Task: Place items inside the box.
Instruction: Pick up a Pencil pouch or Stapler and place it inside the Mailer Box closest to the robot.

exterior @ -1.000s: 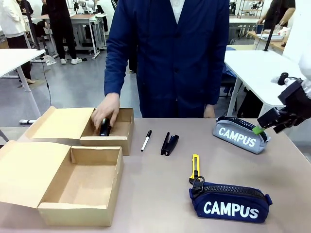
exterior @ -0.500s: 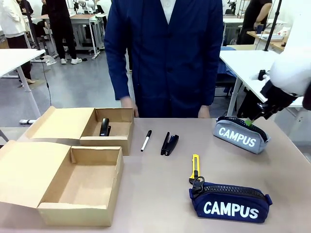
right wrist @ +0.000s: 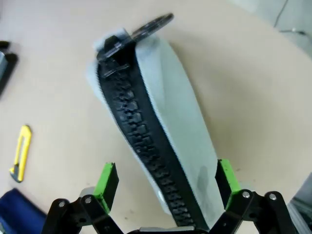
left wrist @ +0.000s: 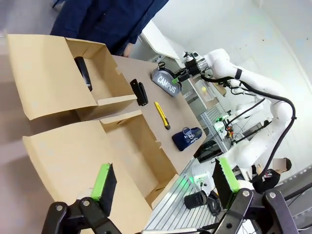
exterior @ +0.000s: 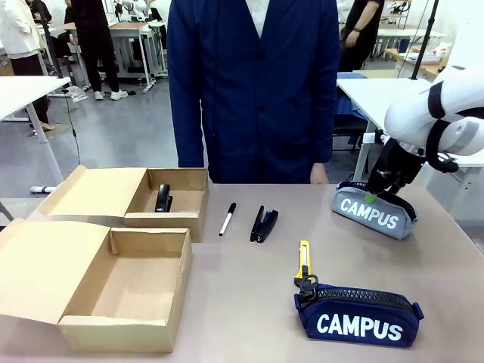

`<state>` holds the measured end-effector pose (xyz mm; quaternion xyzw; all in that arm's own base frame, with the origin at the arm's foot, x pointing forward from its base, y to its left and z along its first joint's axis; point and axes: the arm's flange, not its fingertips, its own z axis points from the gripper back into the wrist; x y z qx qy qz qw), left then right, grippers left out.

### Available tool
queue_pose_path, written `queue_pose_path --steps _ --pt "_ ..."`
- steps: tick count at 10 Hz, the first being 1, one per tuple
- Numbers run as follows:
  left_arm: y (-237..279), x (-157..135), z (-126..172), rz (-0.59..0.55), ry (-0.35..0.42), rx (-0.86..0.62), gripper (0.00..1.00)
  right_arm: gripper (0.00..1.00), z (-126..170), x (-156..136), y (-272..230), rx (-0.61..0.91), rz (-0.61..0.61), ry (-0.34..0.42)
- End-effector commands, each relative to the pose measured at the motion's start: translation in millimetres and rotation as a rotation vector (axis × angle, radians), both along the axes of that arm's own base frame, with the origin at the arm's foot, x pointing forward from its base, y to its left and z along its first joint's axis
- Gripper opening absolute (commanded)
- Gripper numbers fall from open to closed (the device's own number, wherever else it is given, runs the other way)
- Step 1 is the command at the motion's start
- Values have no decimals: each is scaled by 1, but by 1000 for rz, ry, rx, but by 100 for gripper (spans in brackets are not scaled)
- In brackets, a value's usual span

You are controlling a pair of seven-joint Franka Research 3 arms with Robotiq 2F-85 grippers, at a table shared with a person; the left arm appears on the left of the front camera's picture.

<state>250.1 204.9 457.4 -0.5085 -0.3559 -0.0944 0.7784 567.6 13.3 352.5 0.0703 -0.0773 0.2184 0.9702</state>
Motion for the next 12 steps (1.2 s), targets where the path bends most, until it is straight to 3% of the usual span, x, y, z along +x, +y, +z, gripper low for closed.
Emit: queue_pose_path --steps 1,5,6,7,8,9,10,12 --pt "0 0 2 -3 -30 -8 100 100 -5 2 -8 -14 32 54" --pt "0 0 2 -3 -30 -8 100 100 -15 -2 -5 -27 45 55" --pt "0 0 2 -3 -30 -8 100 40 -16 -2 -5 -27 35 45" --pt "0 0 2 -3 -30 -8 100 40 -17 -2 -5 -19 27 31" --pt "0 0 2 -3 -30 -8 100 0 -18 -3 -5 -15 25 23" --pt "0 0 2 -3 -30 -8 100 34 -18 -4 -6 -13 22 21" --pt "0 0 2 -3 -30 -8 100 0 -18 -5 -7 -3 16 16" --pt "0 0 2 -3 -30 -8 100 0 -19 -10 -9 -13 13 20"
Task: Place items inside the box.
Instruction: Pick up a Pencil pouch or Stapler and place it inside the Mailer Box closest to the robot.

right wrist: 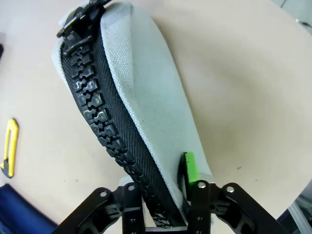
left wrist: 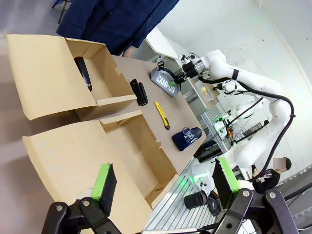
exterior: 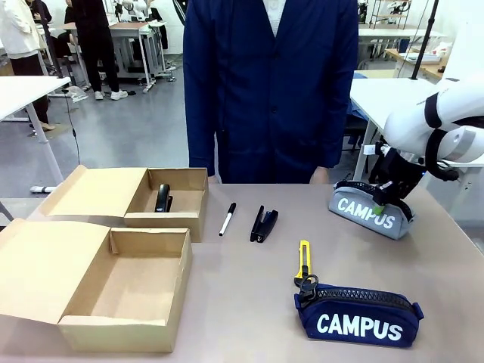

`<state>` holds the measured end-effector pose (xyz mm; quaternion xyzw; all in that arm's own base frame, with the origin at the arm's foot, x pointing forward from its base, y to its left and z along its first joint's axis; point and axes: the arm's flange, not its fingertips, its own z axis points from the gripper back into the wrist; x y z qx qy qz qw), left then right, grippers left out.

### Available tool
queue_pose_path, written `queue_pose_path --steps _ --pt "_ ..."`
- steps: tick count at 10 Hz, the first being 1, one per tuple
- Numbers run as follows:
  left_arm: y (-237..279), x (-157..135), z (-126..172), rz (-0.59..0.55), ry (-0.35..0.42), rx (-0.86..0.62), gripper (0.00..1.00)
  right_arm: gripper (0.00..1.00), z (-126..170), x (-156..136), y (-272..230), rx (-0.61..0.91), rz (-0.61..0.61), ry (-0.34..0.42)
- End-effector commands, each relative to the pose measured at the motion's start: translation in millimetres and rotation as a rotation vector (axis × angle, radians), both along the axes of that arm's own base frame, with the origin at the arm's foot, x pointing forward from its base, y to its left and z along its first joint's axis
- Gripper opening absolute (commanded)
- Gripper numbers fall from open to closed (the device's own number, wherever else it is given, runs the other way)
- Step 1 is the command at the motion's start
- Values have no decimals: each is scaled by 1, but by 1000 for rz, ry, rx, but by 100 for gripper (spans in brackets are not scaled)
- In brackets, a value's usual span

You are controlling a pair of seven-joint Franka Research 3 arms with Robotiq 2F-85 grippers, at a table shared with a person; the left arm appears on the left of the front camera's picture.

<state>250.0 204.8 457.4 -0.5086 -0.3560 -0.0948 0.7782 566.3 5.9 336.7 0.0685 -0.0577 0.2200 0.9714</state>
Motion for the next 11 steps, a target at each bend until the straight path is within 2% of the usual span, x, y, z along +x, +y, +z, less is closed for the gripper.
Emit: queue_pose_path --steps 1,4,6,7,8,10,11 --pt "0 0 2 -3 -29 -8 100 0 -2 -10 -4 2 -4 -14" --pt "0 0 2 -3 -29 -8 100 0 2 -15 -5 -10 -38 -9" --pt "0 0 2 -3 -29 -8 100 0 27 -33 -9 22 -97 -7" --pt "0 0 2 -3 -29 -8 100 0 51 -55 -12 43 -178 21" --pt "0 0 2 -3 -29 -8 100 0 82 -90 -17 120 -220 59" --pt "0 0 2 -3 -29 -8 100 0 138 -172 -28 207 -412 19" --pt "0 0 2 -3 -29 -8 100 0 150 -203 -28 293 -478 4"
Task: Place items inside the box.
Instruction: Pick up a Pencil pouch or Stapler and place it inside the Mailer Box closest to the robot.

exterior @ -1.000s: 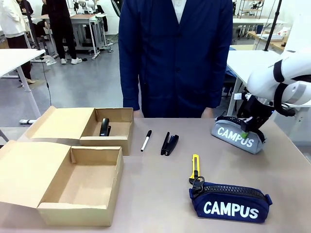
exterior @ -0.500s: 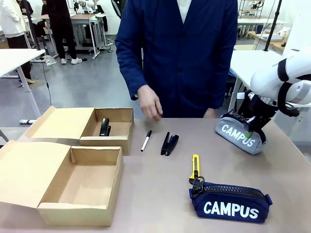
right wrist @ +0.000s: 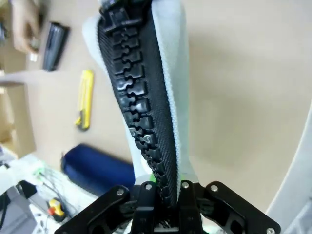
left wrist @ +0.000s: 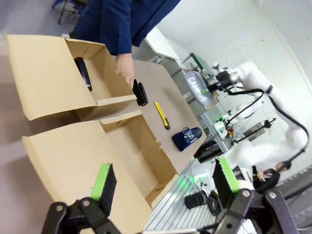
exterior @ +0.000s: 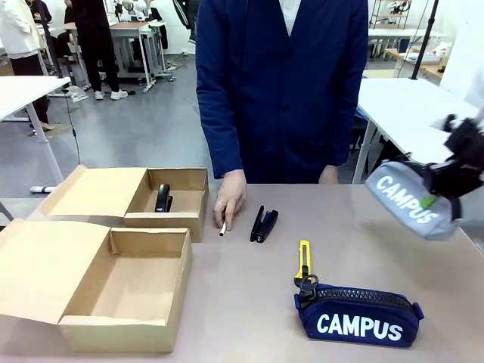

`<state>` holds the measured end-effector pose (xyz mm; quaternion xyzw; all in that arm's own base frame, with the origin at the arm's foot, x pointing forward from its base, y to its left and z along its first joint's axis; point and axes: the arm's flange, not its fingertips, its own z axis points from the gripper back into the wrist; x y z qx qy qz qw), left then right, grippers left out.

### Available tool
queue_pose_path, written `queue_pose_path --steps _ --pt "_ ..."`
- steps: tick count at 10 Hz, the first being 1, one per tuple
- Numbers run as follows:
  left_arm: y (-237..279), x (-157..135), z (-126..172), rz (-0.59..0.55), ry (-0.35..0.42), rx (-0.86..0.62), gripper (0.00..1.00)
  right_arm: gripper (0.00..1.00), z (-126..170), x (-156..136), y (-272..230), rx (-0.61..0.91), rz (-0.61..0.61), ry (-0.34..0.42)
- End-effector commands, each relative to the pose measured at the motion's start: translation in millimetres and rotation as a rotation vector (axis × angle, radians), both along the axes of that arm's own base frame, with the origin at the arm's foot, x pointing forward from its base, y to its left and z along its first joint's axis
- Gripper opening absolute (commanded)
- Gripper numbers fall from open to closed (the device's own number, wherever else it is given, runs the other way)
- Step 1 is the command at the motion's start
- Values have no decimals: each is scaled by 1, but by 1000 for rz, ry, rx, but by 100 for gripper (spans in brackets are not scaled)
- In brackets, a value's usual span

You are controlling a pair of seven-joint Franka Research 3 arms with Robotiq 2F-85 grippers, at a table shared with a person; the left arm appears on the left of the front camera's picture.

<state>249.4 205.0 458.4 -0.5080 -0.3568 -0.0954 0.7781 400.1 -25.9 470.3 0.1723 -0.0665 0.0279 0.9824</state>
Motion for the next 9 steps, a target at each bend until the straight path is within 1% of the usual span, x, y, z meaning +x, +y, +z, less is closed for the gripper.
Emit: queue_pose_path --steps 1,2,3,4,5,8,9 --pt "0 1 1 -3 -27 -9 100 0 22 -61 8 99 -193 -47" --pt "0 1 1 -3 -27 -9 100 0 25 -83 16 131 -246 -66" --pt "0 1 1 -3 -27 -9 100 0 25 -106 29 112 -272 -135" --pt "0 1 1 -3 -27 -9 100 0 24 -125 44 93 -221 -161" --pt "0 1 1 -3 -27 -9 100 0 32 -88 10 123 -214 -57" --pt "0 1 1 -3 -27 -9 100 0 32 -88 10 123 -214 -57" --pt "0 1 1 -3 -27 -9 100 7 35 -95 16 118 -229 -64"
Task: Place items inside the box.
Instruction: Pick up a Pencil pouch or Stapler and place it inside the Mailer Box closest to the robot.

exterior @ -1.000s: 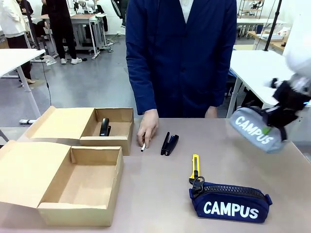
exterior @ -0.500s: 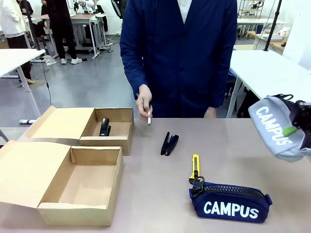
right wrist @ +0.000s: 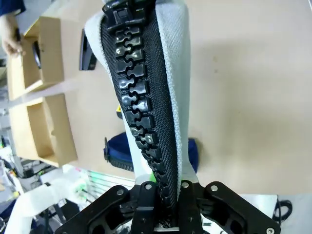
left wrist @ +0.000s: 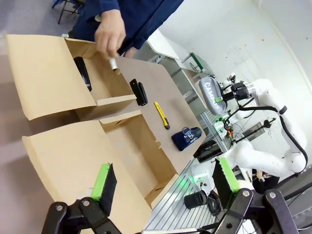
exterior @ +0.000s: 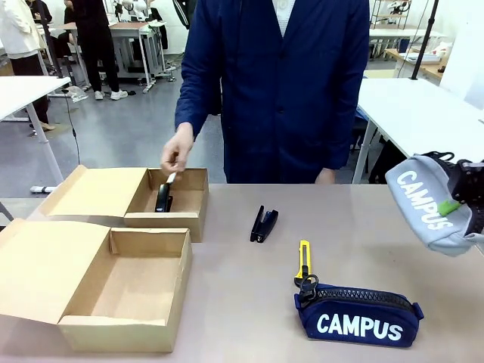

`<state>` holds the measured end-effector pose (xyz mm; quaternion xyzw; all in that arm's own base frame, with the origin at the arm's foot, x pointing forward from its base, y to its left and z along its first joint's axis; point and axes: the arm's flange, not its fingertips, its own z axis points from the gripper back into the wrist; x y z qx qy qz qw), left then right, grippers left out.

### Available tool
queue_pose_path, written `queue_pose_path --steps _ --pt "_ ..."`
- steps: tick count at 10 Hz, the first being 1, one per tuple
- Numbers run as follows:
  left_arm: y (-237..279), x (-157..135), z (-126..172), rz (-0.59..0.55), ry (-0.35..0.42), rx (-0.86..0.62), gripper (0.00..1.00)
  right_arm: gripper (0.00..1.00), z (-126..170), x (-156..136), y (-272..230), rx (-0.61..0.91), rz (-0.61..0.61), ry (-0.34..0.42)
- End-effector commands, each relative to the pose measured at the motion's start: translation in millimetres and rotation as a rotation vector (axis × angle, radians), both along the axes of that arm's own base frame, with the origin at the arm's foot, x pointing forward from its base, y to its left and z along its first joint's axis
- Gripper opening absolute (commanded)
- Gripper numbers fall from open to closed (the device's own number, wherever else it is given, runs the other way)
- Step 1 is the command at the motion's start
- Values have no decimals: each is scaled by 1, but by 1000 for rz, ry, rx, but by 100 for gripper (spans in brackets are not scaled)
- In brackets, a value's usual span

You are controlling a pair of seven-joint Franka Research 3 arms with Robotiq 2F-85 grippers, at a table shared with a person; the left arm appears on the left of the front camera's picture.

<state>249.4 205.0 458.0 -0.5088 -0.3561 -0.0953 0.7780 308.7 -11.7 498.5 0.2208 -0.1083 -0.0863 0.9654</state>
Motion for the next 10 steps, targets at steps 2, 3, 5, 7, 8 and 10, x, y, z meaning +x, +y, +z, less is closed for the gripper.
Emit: queue_pose_path --steps 2,3,5,7,8,10 --pt "0 1 1 -2 -28 -8 100 7 18 -15 87 129 77 -58" --pt "0 1 1 -2 -28 -8 100 7 25 -24 137 166 -1 4" --pt "0 1 1 -2 -28 -8 100 7 24 -43 222 217 -100 111" --pt "0 1 1 -2 -28 -8 100 7 -3 -47 316 235 -104 71" --pt "0 1 1 -2 -28 -8 100 7 -15 -41 357 263 -85 63" --pt "0 1 1 -2 -28 -8 100 7 -37 -39 419 279 58 215"
